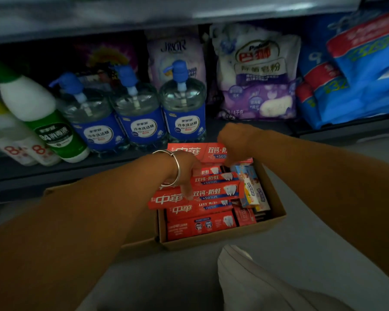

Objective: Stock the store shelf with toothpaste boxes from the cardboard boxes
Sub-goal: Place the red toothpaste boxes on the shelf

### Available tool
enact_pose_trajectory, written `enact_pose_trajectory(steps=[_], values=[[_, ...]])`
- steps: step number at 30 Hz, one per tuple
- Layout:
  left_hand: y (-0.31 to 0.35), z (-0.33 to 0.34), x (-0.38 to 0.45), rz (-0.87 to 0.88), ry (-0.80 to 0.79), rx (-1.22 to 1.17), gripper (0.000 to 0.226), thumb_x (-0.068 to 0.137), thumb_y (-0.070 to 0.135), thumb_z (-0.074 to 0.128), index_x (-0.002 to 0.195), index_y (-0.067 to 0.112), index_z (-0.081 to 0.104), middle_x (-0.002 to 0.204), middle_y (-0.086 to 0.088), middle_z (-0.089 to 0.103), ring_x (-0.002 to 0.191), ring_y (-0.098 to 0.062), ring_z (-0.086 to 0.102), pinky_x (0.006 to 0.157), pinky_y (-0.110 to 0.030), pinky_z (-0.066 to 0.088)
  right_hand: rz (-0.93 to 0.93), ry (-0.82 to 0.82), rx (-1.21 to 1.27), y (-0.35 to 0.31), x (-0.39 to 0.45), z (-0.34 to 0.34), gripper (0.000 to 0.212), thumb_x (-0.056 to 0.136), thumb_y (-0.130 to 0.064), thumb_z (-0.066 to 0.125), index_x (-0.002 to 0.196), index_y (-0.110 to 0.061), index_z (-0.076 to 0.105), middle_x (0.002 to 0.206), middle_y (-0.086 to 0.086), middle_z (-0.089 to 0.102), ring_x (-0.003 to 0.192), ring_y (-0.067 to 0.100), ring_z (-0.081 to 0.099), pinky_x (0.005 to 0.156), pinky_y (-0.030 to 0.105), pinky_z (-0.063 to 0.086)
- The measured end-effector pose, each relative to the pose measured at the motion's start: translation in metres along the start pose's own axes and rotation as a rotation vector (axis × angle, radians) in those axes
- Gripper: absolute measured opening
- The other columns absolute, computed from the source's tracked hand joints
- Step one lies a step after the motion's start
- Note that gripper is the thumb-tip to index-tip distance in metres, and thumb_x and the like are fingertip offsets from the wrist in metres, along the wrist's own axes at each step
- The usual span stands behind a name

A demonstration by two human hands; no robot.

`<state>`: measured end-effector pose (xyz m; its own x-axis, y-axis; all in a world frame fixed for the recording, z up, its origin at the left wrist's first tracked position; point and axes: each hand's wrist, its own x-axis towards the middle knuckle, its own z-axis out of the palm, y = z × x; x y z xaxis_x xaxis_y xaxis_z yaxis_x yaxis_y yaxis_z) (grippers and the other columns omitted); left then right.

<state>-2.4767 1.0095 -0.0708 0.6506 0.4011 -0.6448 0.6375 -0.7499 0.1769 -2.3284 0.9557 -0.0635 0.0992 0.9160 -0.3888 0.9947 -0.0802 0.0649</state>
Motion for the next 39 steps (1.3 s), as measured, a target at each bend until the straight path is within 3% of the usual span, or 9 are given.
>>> enact_pose_trajectory(steps=[5, 17, 21, 26, 31, 39], values=[[0.004, -0.030, -0.029, -0.010, 0.067, 0.035, 0.060, 0.065, 0.027, 0.084, 0.118, 0.017, 0.058, 0.113, 0.000, 0.062, 0.101, -0.019, 0.059, 0.087, -0.033, 0.052, 0.005, 0.088, -0.051, -0.001, -0.017, -0.035, 0.052, 0.075, -0.037, 0.076, 0.114, -0.010, 0.055, 0.114, 0.009, 0.055, 0.101, 0.024, 0.057, 0.072, 0.029, 0.043], [0.022, -0.100, -0.102, -0.027, 0.248, 0.149, 0.066, 0.065, 0.031, 0.083, 0.124, 0.020, 0.056, 0.119, 0.003, 0.060, 0.104, -0.018, 0.058, 0.091, -0.032, 0.050, 0.035, 0.233, -0.086, 0.001, -0.073, -0.122, 0.055, 0.076, -0.037, 0.074, 0.119, -0.011, 0.053, 0.117, 0.008, 0.055, 0.103, 0.024, 0.057, 0.085, 0.032, 0.048], [0.030, -0.123, -0.122, -0.023, 0.299, 0.160, 0.061, 0.066, 0.030, 0.082, 0.122, 0.021, 0.059, 0.116, 0.003, 0.062, 0.103, -0.018, 0.059, 0.091, -0.034, 0.051, 0.049, 0.277, -0.079, 0.004, -0.089, -0.150, 0.049, 0.076, -0.036, 0.074, 0.114, -0.013, 0.053, 0.111, 0.006, 0.056, 0.088, 0.018, 0.051, 0.081, 0.031, 0.046], [0.037, -0.153, -0.141, -0.023, 0.349, 0.172, 0.060, 0.065, 0.030, 0.083, 0.120, 0.024, 0.061, 0.114, 0.004, 0.064, 0.100, -0.018, 0.061, 0.092, -0.038, 0.052, 0.070, 0.352, -0.108, 0.007, -0.101, -0.180, 0.058, 0.076, -0.038, 0.074, 0.123, -0.014, 0.052, 0.118, 0.006, 0.055, 0.105, 0.023, 0.057, 0.084, 0.032, 0.047], [0.039, -0.183, -0.154, -0.033, 0.408, 0.195, 0.063, 0.066, 0.030, 0.082, 0.124, 0.024, 0.059, 0.117, 0.005, 0.062, 0.102, -0.017, 0.060, 0.092, -0.034, 0.051, 0.091, 0.406, -0.121, 0.014, -0.106, -0.212, 0.055, 0.077, -0.038, 0.074, 0.122, -0.015, 0.053, 0.118, 0.006, 0.055, 0.103, 0.023, 0.057, 0.077, 0.031, 0.045], [0.034, -0.230, -0.159, -0.007, 0.489, 0.198, 0.057, 0.066, 0.028, 0.083, 0.119, 0.023, 0.063, 0.112, 0.006, 0.064, 0.100, -0.015, 0.060, 0.091, -0.033, 0.051, 0.111, 0.490, -0.119, 0.032, -0.097, -0.251, 0.049, 0.078, -0.037, 0.073, 0.116, -0.013, 0.054, 0.116, 0.007, 0.058, 0.103, 0.024, 0.057, 0.082, 0.032, 0.045]])
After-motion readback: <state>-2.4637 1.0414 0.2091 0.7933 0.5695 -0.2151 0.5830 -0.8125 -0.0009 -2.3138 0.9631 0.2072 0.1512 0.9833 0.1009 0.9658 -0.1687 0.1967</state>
